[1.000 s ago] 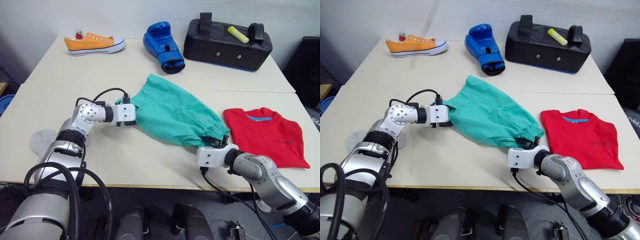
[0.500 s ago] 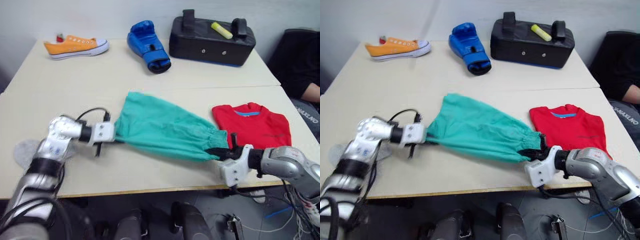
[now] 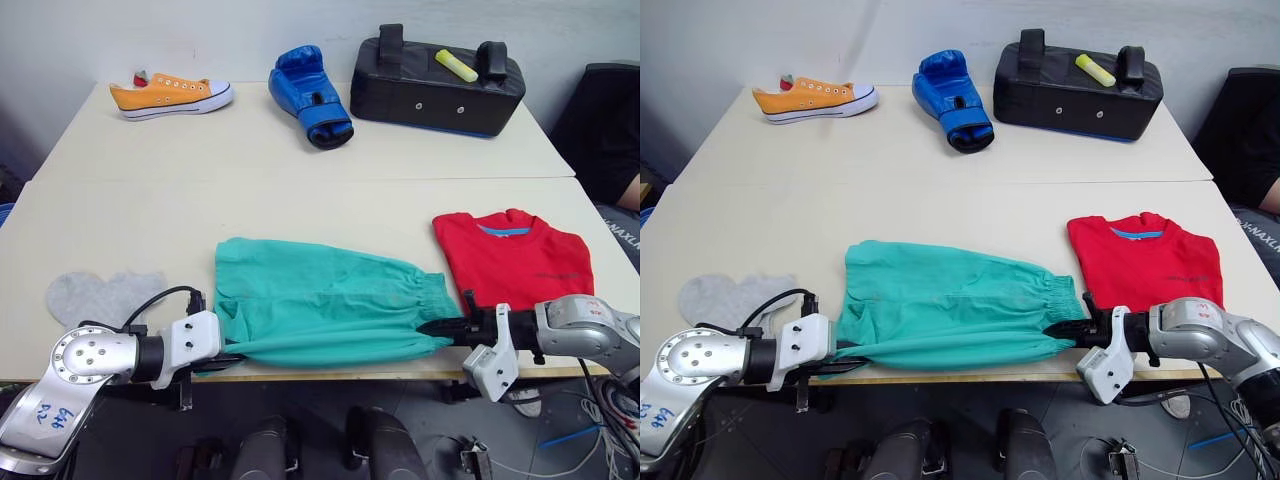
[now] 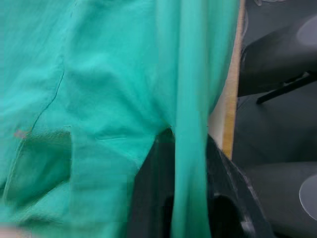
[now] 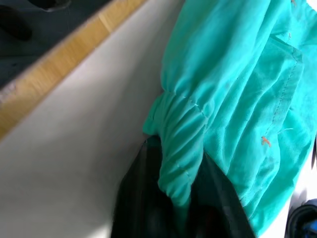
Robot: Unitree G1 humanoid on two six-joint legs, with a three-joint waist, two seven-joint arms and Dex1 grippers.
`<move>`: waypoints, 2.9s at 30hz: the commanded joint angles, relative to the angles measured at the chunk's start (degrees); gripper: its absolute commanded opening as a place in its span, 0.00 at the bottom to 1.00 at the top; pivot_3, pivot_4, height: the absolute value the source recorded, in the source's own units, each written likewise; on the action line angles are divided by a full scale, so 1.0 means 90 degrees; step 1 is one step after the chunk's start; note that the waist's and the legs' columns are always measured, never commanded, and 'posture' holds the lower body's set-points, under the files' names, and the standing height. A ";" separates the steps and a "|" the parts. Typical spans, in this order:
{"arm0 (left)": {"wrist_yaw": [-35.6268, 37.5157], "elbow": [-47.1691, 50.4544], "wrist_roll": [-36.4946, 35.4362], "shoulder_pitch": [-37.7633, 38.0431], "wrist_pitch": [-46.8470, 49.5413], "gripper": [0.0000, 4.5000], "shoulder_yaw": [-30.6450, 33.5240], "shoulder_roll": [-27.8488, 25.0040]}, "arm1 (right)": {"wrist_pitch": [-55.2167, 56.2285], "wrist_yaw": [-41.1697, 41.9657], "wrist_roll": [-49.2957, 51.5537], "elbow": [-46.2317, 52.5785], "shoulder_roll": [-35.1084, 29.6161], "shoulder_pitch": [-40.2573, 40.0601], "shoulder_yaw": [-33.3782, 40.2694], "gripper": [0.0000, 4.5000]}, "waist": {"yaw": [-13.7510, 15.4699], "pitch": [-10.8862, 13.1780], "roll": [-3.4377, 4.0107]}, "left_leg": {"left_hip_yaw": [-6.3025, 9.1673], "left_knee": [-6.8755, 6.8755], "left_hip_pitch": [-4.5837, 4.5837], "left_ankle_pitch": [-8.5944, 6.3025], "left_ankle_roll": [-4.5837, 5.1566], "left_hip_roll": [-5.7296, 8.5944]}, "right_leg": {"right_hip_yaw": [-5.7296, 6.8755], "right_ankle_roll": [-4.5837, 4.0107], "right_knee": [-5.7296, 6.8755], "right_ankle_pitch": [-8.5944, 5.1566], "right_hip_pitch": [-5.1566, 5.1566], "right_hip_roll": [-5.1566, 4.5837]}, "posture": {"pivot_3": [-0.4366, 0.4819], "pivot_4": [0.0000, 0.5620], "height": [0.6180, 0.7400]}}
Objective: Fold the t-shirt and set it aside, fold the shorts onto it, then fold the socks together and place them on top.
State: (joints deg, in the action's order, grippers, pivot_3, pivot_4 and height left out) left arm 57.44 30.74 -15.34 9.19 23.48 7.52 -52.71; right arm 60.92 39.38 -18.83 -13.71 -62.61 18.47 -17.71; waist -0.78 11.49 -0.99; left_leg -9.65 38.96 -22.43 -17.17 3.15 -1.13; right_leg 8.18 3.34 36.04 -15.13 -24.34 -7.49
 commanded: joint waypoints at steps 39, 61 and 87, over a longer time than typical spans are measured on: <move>-0.0081 -0.8342 0.0588 -0.6288 -0.2334 0.00 -0.1395 0.2009 | -0.9235 -0.0364 0.3921 0.3920 0.0958 -0.1722 0.1495 0.00 | 0.0240 -0.0018 0.0018 | 0.0070 0.0020 -0.0089 0.0025 0.0052 0.0016 | 0.0099 0.0007 -0.0049 0.0053 -0.0007 -0.0032 | 0.48 0.27 1.00; 0.2214 -0.5453 0.1347 -0.5264 -0.1580 0.00 -0.3395 0.0938 | -0.8942 0.0606 0.3088 0.4920 0.0951 -0.2576 0.1614 0.00 | 0.0235 -0.0020 0.0026 | 0.0073 0.0014 -0.0094 0.0023 0.0039 0.0006 | 0.0100 -0.0007 -0.0052 0.0033 -0.0015 -0.0012 | 0.48 0.27 1.00; 0.2353 -0.6490 0.0989 -0.6276 -0.1782 0.00 -0.3164 0.2717 | -1.2154 -0.1697 0.9904 0.7104 0.3254 -0.6566 0.6464 0.49 | 0.0256 -0.0022 0.0033 | 0.0102 0.0007 -0.0092 -0.0001 0.0085 0.0007 | 0.0101 -0.0003 -0.0053 0.0028 0.0001 -0.0003 | 0.48 0.27 1.00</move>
State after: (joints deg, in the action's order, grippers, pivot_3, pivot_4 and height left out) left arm 79.62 -26.27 -7.54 -46.86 10.40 -21.41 -28.53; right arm -47.95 26.55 65.32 48.93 -33.69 -39.44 39.14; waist 1.53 11.29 -0.70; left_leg -8.68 39.01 -23.25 -17.21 3.87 -1.09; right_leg 9.08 3.30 35.55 -14.87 -24.34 -7.52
